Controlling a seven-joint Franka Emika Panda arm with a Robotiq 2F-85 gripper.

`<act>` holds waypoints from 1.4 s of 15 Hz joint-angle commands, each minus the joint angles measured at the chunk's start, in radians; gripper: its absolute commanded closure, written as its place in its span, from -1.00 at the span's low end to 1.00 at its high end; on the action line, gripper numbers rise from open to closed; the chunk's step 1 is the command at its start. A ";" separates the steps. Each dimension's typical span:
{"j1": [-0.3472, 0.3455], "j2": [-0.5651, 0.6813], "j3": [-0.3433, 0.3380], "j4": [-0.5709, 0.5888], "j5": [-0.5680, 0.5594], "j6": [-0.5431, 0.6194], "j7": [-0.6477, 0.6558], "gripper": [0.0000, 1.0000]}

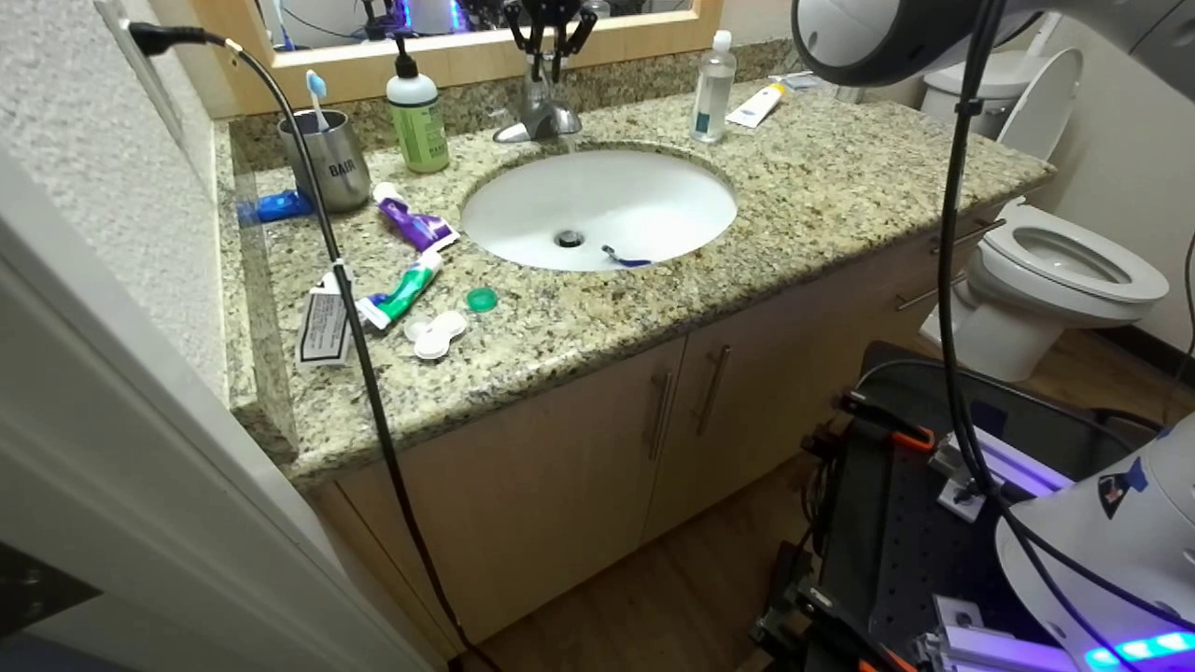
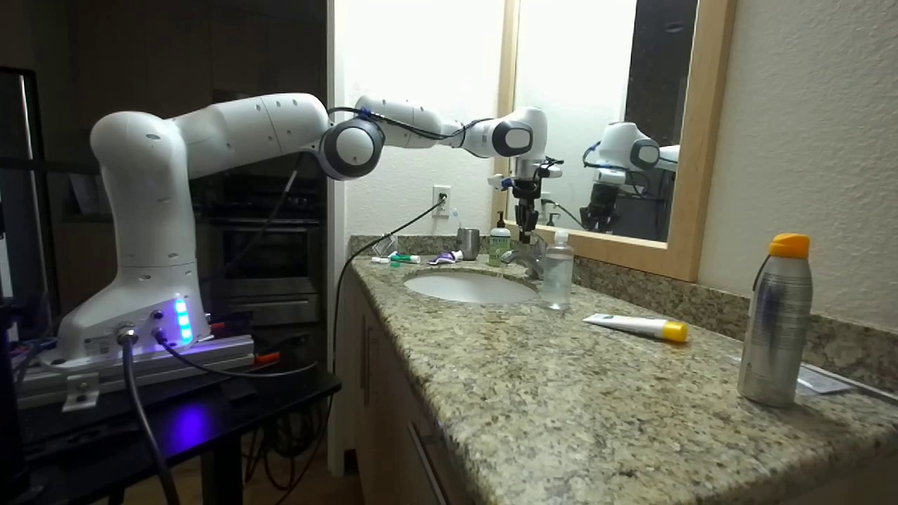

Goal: Lift up the tap handle

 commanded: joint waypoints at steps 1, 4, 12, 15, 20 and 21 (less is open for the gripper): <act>-0.024 -0.088 0.049 -0.003 0.055 -0.037 -0.013 0.86; -0.039 -0.088 0.067 -0.002 0.074 -0.009 -0.021 0.86; -0.045 -0.094 0.032 -0.019 0.045 -0.013 -0.013 -0.65; -0.061 -0.119 0.021 -0.019 0.028 -0.048 -0.066 -0.98; -0.126 -0.194 0.014 -0.017 0.014 -0.139 -0.225 -1.00; -0.136 -0.210 0.008 -0.017 0.007 -0.154 -0.236 -1.00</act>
